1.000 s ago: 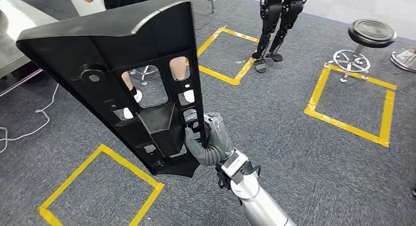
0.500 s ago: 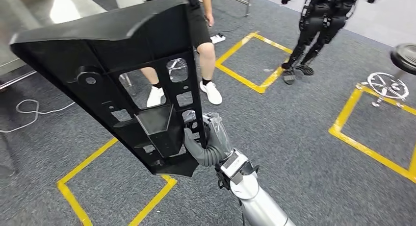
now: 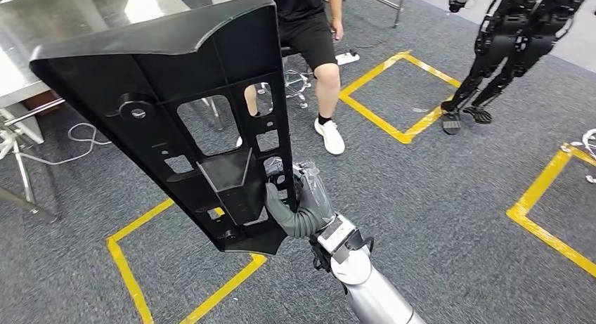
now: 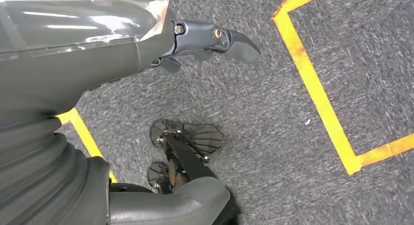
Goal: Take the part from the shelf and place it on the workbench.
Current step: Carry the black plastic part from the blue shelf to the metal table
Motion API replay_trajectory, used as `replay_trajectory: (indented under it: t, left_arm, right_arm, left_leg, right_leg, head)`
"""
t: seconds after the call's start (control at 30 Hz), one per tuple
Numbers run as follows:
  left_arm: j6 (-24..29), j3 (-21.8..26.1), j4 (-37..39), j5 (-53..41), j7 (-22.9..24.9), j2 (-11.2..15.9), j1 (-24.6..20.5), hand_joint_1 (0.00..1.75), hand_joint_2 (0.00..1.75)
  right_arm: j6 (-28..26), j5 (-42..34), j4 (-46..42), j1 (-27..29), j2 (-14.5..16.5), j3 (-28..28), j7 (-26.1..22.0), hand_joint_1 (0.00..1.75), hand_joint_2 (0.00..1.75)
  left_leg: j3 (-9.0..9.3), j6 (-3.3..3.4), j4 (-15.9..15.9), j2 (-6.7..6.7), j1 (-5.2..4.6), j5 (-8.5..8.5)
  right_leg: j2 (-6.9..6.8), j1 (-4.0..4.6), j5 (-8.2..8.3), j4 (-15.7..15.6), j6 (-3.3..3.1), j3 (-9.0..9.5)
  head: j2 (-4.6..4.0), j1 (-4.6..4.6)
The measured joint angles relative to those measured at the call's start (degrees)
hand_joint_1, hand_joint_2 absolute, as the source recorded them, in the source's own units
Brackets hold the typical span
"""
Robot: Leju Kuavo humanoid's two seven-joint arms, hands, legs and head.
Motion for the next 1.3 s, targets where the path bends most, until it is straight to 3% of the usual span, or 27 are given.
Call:
replay_trajectory:
  t: [0.03, 0.07, 0.1, 0.17, 0.23, 0.33, 0.4, 0.47, 0.53, 0.57, 0.6, 0.67, 0.73, 0.83, 0.9, 0.97, 1.03, 1.07, 1.1, 1.13, 1.2, 1.27, 1.3]
  left_arm:
    - [0.0, 0.0, 0.0, 0.0, 0.0, 0.0, 0.0, 0.0, 1.75]
    - [0.0, 0.1, 0.0, 0.0, 0.0, -0.1, 0.1, 0.0, 1.75]
    - [0.0, 0.1, 0.0, 0.0, 0.0, 0.0, 0.1, 0.0, 1.75]
    - [0.0, 0.1, 0.0, 0.0, 0.0, 0.0, 0.0, 0.0, 1.75]
    - [0.0, 0.1, 0.0, 0.0, 0.0, 0.0, -0.2, 0.0, 1.75]
    - [0.0, 0.1, 0.0, 0.0, 0.0, 0.0, -0.1, 0.0, 1.75]
    - [0.0, 0.1, 0.0, 0.0, 0.0, -0.1, -0.1, 0.0, 1.75]
    - [0.0, 0.1, 0.0, 0.0, 0.0, -0.2, -0.3, 0.0, 1.75]
    - [0.1, 0.1, 0.0, 0.0, 0.0, -0.2, -0.4, 0.0, 1.75]
    - [0.1, 0.1, 0.0, 0.0, 0.0, -0.2, -0.4, 0.0, 1.75]
    - [0.2, 0.1, 0.0, 0.0, 0.0, -0.2, -0.3, 0.0, 1.75]
    - [0.4, 0.1, 0.0, 0.0, 0.1, -0.3, -0.2, 0.0, 1.75]
    - [0.6, 0.1, 0.0, -0.1, 0.1, -0.3, -0.2, 0.0, 1.75]
    - [0.8, 0.2, 0.0, -0.2, 0.2, -0.3, 0.2, 0.0, 1.75]
    - [0.9, 0.3, 0.0, -0.3, 0.2, -0.2, 0.2, 0.0, 1.75]
    - [1.0, 0.3, 0.0, -0.4, 0.2, -0.3, -0.1, 0.0, 1.75]
    - [1.0, 0.3, 0.0, -0.4, 0.2, -0.3, -0.1, 0.0, 1.75]
    - [1.0, 0.3, 0.0, -0.4, 0.2, -0.3, -0.1, 0.0, 1.75]
    - [1.0, 0.4, 0.0, -0.4, 0.2, -0.3, 0.0, 0.0, 1.75]
    - [1.0, 0.4, 0.0, -0.4, 0.2, -0.3, 0.0, 0.0, 1.75]
    - [1.0, 0.5, 0.0, -0.4, 0.2, -0.2, -0.1, 0.0, 1.75]
    - [1.0, 0.6, 0.0, -0.4, 0.2, -0.2, -0.3, 0.0, 1.75]
    - [1.0, 0.6, 0.0, -0.4, 0.2, -0.1, -0.3, 0.0, 1.75]
  right_arm:
    - [0.0, 0.0, 0.0, 0.1, 0.0, 0.0, 0.0, 1.73, 1.75]
    - [0.0, 0.0, 0.0, 0.1, 0.0, 0.0, 0.0, 1.73, 1.75]
    - [0.0, 0.0, 0.0, 0.2, 0.0, 0.0, 0.0, 1.73, 1.75]
    - [0.0, 0.0, 0.0, 0.1, 0.1, 0.0, 0.0, 1.73, 1.75]
    - [0.0, 0.0, 0.0, 0.0, 0.1, 0.0, 0.0, 1.73, 1.75]
    - [0.0, 0.0, -0.2, -0.1, 0.3, 0.0, 0.0, 1.73, 1.75]
    - [0.0, 0.0, -0.3, -0.2, 0.4, 0.0, 0.0, 1.73, 1.75]
    - [0.0, -0.1, -0.3, -0.1, 0.2, 0.0, 0.0, 1.73, 1.75]
    - [0.0, -0.1, -0.3, 0.3, -0.1, 0.0, 0.0, 1.73, 1.75]
    - [-0.1, -0.1, -0.3, 0.4, -0.3, 0.0, 0.0, 1.73, 1.75]
    - [-0.1, -0.1, -0.3, 0.5, -0.3, 0.0, 0.0, 1.73, 1.75]
    - [-0.1, -0.1, -0.3, 0.5, -0.3, 0.0, 0.0, 1.73, 1.75]
    - [-0.1, -0.1, -0.3, 0.4, -0.3, 0.0, 0.0, 1.73, 1.75]
    - [-0.1, -0.1, -0.3, 0.3, -0.1, 0.0, 0.0, 1.73, 1.75]
    - [-0.1, -0.1, -0.3, 0.2, 0.1, 0.0, 0.0, 1.73, 1.75]
    - [-0.1, -0.1, -0.3, 0.2, 0.2, 0.0, 0.0, 1.73, 1.75]
    - [-0.1, -0.1, -0.2, 0.2, 0.2, 0.0, 0.0, 1.73, 1.75]
    - [-0.1, -0.1, -0.2, 0.2, 0.2, 0.0, 0.0, 1.73, 1.75]
    - [-0.1, -0.1, -0.2, 0.2, 0.2, 0.0, 0.0, 1.73, 1.75]
    - [-0.1, -0.1, -0.1, 0.2, 0.2, 0.0, 0.0, 1.73, 1.75]
    - [-0.1, -0.1, -0.2, 0.2, 0.2, 0.0, 0.0, 1.73, 1.75]
    - [-0.1, -0.1, -0.2, 0.1, 0.2, 0.0, 0.0, 1.73, 1.75]
    - [-0.1, -0.1, -0.2, 0.1, 0.3, 0.0, 0.0, 1.73, 1.75]
  left_leg:
    - [-1.32, -0.05, 1.9, 0.13, 0.05, -0.14]
    - [-1.47, 0.01, 1.5, 0.22, 0.07, 0.89]
    - [-0.52, 0.17, -0.8, 0.47, 0.05, 2.7]
    - [3.37, 0.85, -8.5, 2.74, -0.39, 6.48]
    - [5.6, 1.48, -12.8, 4.28, -1.0, 7.61]
    - [6.16, 2.21, -13.8, 2.48, -1.17, 7.52]
    - [7.32, 2.78, -15.0, 1.07, -0.82, 8.0]
    - [7.84, 3.14, -15.5, -0.39, -0.64, 8.19]
    - [7.88, 3.28, -15.5, -2.19, -0.65, 8.1]
    - [7.94, 3.25, -15.5, -3.11, -0.65, 8.03]
    - [8.03, 3.17, -15.4, -3.98, -0.64, 7.94]
    - [8.13, 2.74, -15.0, -5.59, -0.67, 7.58]
    - [7.86, 2.15, -14.5, -6.74, -0.76, 7.14]
    - [7.43, 1.34, -14.3, -7.34, -0.51, 6.85]
    - [6.56, 0.74, -12.3, -5.03, -0.49, 5.56]
    - [3.22, 0.09, -5.8, -1.47, -0.36, 2.22]
    - [-0.76, -0.37, 1.1, -0.02, -0.02, -0.26]
    - [-1.4, -0.44, 1.8, 0.16, 0.07, 0.17]
    - [-0.95, -0.39, 0.5, 0.31, 0.11, 1.49]
    - [0.69, -0.2, -2.9, 0.74, 0.08, 3.49]
    - [4.8, 0.61, -10.6, 3.25, -0.32, 6.61]
    - [6.69, 1.42, -14.1, 4.71, -0.84, 7.38]
    - [6.66, 1.68, -14.1, 4.2, -0.97, 7.31]
  right_leg:
    - [-0.66, 0.05, -0.15, 0.0, -0.15, 0.08]
    - [-1.29, 0.07, -0.32, 0.0, -0.22, 0.23]
    - [-1.88, 0.08, -0.51, 0.0, -0.21, 0.44]
    - [-3.0, 0.28, -1.03, 0.0, 0.08, 1.06]
    - [-3.97, 0.6, -1.52, -0.1, 0.63, 1.51]
    - [-5.1, 0.82, -2.09, -0.4, 1.51, 2.28]
    - [-2.83, 0.87, -3.38, 1.9, 1.71, 1.73]
    - [0.25, 0.69, -5.9, 8.7, 1.34, -1.77]
    - [1.18, 0.61, -7.3, 14.6, 1.4, -5.79]
    - [1.33, 0.59, -6.64, 14.8, 1.79, -6.55]
    - [1.51, 0.55, -5.07, 12.7, 2.32, -6.12]
    - [2.9, 0.33, -1.08, 4.8, 3.13, -3.28]
    - [3.99, 0.18, 0.98, 0.0, 2.6, -1.28]
    - [3.17, 0.23, 1.29, -0.6, 1.02, -0.77]
    - [2.22, -0.04, 1.3, -0.8, 0.18, -0.41]
    - [1.02, 0.05, 1.04, -0.9, -0.46, -0.13]
    - [-0.3, 0.29, 0.79, -0.9, -0.74, -0.03]
    - [-0.94, 0.35, 0.66, -0.9, -0.79, 0.05]
    - [-1.5, 0.41, 0.53, -0.9, -0.76, 0.17]
    - [-2.07, 0.46, 0.36, -0.9, -0.68, 0.38]
    - [-3.1, 0.76, -0.05, -0.9, -0.34, 0.92]
    - [-4.12, 0.99, -0.47, -1.0, 0.21, 1.37]
    - [-4.66, 1.06, -0.6, -1.2, 0.51, 1.58]
  head:
    - [0.0, -0.01]
    - [0.0, -0.01]
    - [0.0, -0.01]
    - [0.0, -0.01]
    - [0.0, 0.06]
    - [0.0, 0.18]
    - [0.0, 0.3]
    - [0.0, 0.45]
    - [0.0, 0.56]
    - [0.0, 0.57]
    - [0.0, 0.57]
    - [0.0, 0.57]
    - [0.0, 0.56]
    - [0.0, 0.53]
    - [0.0, 0.27]
    - [0.0, -0.02]
    - [0.0, -0.04]
    - [0.0, -0.04]
    - [0.0, -0.05]
    - [0.0, -0.05]
    - [0.0, -0.01]
    - [0.0, 0.03]
    - [0.0, 0.04]
